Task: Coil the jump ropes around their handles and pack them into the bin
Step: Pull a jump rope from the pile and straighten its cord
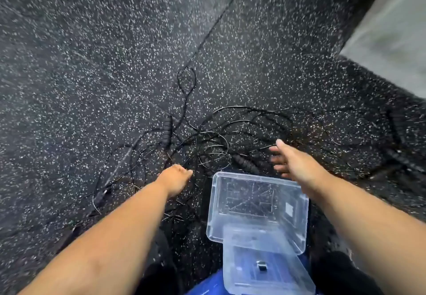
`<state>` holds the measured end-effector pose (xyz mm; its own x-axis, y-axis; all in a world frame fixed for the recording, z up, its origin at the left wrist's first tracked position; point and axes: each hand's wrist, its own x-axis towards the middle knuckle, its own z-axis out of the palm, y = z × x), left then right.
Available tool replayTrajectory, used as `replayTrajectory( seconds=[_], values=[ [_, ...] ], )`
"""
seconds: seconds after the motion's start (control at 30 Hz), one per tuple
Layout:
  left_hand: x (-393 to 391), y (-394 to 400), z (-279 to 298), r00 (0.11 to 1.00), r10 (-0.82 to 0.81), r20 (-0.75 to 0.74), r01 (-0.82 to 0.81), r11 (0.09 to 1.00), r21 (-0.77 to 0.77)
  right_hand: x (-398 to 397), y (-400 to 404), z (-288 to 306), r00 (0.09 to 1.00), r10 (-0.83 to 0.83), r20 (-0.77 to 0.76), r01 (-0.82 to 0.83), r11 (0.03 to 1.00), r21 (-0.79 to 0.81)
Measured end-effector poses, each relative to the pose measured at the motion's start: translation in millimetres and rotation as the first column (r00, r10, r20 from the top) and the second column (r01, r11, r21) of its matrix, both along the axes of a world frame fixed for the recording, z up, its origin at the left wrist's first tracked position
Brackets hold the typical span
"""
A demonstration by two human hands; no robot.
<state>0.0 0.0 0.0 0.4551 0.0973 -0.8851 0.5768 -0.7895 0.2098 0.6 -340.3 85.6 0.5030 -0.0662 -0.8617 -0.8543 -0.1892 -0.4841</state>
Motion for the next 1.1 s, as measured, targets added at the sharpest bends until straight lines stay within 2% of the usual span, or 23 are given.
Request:
replayTrajectory(
  seconds=[0.1,0.2,0.23,0.33,0.43,0.53,0.63,0.7,0.77,0.8,0.83,0.87,1.0,1.1],
  values=[
    [-5,4,-79,0.983,-0.181,0.005,0.179,0.977,0.115,8,16,-79,0.98,0.199,-0.003,-0.199,0.977,-0.081],
    [-12,8,-137,0.97,-0.238,0.047,0.223,0.951,0.212,14,38,-137,0.872,0.488,0.038,-0.478,0.866,-0.148],
    [-14,10,-157,0.959,-0.277,0.059,0.256,0.936,0.243,14,44,-153,0.845,0.532,0.049,-0.52,0.84,-0.158],
    [-12,12,-190,0.916,-0.4,0.043,0.365,0.872,0.326,10,63,-186,0.834,0.55,0.045,-0.539,0.83,-0.143],
    [-7,10,-186,0.861,-0.504,0.061,0.448,0.81,0.378,5,76,-195,0.849,0.524,0.064,-0.515,0.849,-0.115],
    [10,3,-141,0.828,-0.514,0.223,0.425,0.835,0.349,12,77,-175,0.768,0.632,0.1,-0.595,0.763,-0.252],
    [31,-5,-58,0.796,-0.33,0.508,0.261,0.943,0.204,18,79,-139,0.666,0.707,0.238,-0.581,0.692,-0.429],
    [40,-11,8,0.718,-0.22,0.66,0.191,0.975,0.117,18,85,-107,0.604,0.729,0.323,-0.558,0.676,-0.481],
    [39,-18,80,0.601,-0.192,0.776,0.225,0.972,0.067,19,92,-73,0.546,0.728,0.414,-0.507,0.681,-0.528],
    [34,-22,113,0.577,-0.099,0.811,0.22,0.975,-0.038,19,98,-55,0.532,0.715,0.454,-0.478,0.696,-0.536],
    [25,-26,146,0.566,0.004,0.825,0.206,0.968,-0.146,18,102,-39,0.518,0.681,0.518,-0.43,0.731,-0.53],
    [12,-28,177,0.541,0.035,0.84,0.224,0.957,-0.185,12,106,-17,0.514,0.632,0.58,-0.374,0.774,-0.511],
    [-53,-33,260,0.416,0.001,0.909,0.253,0.961,-0.116,-31,107,76,0.457,0.476,0.752,-0.287,0.879,-0.381],
    [-99,-29,283,0.375,0.015,0.927,0.23,0.967,-0.108,-80,106,140,0.483,0.235,0.843,-0.29,0.952,-0.099]
  ],
)
